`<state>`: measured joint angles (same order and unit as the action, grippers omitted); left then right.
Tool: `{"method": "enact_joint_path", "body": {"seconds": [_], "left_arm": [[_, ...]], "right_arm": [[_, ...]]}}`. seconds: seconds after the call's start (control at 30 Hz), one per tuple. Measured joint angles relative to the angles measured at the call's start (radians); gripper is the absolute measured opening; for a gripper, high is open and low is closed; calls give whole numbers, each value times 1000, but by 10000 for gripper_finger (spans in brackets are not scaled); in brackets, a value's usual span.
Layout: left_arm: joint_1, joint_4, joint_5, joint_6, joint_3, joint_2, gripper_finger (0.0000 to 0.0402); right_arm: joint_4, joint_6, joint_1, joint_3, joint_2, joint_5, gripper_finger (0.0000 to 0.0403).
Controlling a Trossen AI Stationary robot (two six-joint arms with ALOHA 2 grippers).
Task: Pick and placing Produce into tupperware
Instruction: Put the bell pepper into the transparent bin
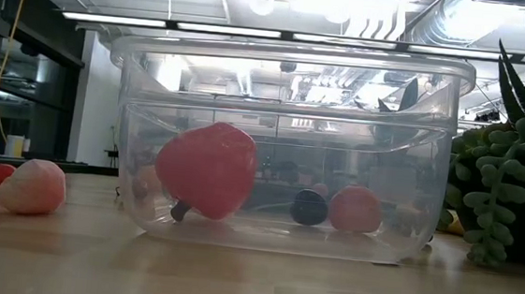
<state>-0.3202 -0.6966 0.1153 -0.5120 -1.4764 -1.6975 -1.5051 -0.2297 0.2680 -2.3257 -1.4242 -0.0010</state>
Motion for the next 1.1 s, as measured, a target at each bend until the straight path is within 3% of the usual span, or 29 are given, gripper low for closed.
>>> {"method": "enact_joint_path", "body": {"seconds": [0.4, 1.1], "left_arm": [[45, 72, -38, 38, 0, -56, 230], [67, 19, -9, 120, -91, -68, 230]], "right_arm": [[-2, 3, 0, 0, 0, -1, 86], [2, 7, 0, 0, -1, 2, 86]]}}
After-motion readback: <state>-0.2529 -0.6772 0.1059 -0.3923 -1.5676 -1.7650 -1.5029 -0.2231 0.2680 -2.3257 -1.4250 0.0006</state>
